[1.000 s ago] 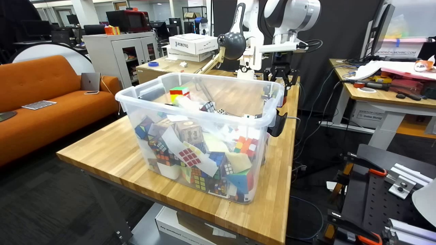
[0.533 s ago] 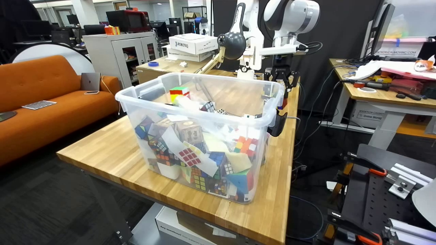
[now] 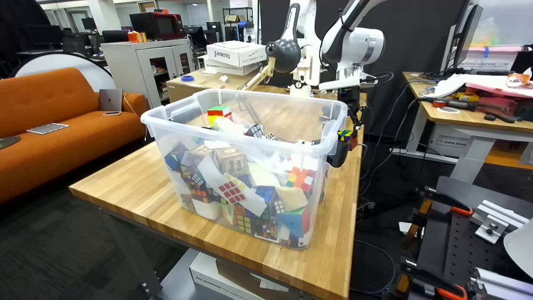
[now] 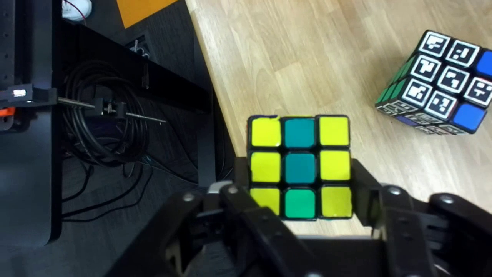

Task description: Remove one Rubik's cube from the container on the left and place it on the table

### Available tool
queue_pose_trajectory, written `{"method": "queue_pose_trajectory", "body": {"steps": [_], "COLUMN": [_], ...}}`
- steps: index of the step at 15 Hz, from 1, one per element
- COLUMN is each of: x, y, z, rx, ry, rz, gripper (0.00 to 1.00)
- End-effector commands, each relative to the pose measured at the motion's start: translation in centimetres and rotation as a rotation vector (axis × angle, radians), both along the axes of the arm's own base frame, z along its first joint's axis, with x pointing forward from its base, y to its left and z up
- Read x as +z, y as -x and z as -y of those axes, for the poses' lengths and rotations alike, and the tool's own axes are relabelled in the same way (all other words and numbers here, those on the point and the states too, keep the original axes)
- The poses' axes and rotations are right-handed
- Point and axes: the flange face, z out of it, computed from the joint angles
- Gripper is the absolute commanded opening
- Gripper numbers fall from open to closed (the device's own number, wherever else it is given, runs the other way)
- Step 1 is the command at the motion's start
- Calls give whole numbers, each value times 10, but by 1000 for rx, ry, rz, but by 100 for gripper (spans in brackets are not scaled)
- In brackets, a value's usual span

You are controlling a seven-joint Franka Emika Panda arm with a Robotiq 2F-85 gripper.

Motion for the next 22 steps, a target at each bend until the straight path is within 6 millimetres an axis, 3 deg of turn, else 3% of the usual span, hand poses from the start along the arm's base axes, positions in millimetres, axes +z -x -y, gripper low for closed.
{"method": "queue_pose_trajectory", "body": {"steps": [1, 10, 22], "x": [-14, -48, -55], "y": [-10, -25, -50], "z": [7, 21, 23], "rx": [-49, -64, -83], "ry": [-72, -131, -117], "rz": [-37, -87, -81], "gripper": [37, 37, 37]}}
